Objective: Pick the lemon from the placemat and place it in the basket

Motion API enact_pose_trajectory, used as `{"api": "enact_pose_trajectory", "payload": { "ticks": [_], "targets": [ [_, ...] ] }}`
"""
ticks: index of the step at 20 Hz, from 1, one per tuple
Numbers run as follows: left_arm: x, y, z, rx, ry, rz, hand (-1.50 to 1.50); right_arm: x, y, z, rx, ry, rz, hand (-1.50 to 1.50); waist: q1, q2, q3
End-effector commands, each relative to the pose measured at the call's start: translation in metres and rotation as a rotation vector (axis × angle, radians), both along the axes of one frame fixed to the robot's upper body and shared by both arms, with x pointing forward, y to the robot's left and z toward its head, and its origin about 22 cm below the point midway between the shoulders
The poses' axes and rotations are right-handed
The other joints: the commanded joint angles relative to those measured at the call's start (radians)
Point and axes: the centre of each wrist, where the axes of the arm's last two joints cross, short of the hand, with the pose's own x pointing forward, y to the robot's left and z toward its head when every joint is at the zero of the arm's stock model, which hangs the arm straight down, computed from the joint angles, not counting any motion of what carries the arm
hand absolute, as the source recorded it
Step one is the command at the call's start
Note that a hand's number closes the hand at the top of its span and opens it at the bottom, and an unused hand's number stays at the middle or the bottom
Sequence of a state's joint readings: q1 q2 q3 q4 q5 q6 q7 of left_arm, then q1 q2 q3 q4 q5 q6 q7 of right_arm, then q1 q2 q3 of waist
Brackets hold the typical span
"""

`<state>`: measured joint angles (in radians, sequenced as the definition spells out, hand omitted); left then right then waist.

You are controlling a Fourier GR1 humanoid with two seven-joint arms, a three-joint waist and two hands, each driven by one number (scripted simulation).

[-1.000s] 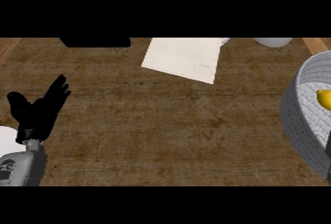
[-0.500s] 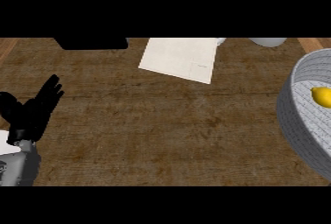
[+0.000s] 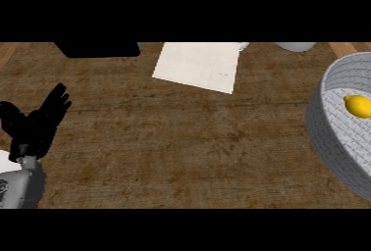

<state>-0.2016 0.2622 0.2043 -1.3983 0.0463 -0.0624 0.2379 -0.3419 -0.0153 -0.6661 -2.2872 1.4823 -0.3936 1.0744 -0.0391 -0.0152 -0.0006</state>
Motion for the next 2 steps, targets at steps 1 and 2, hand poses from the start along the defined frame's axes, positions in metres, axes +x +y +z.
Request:
{"api": "enact_pose_trajectory", "payload": {
  "ticks": [1,2],
  "targets": [
    [-0.014,0.016,-0.011,-0.003,-0.002,-0.007,0.00,-0.060,0.014,-0.003,0.099,0.061,0.048,-1.50,0.002,0.001,0.001],
    [-0.004,0.015,0.001,0.008,0.023,-0.005,0.00,-0.071,0.026,0.004,0.105,0.031,0.091,-1.50,0.000,0.001,0.001]
  ]
}}
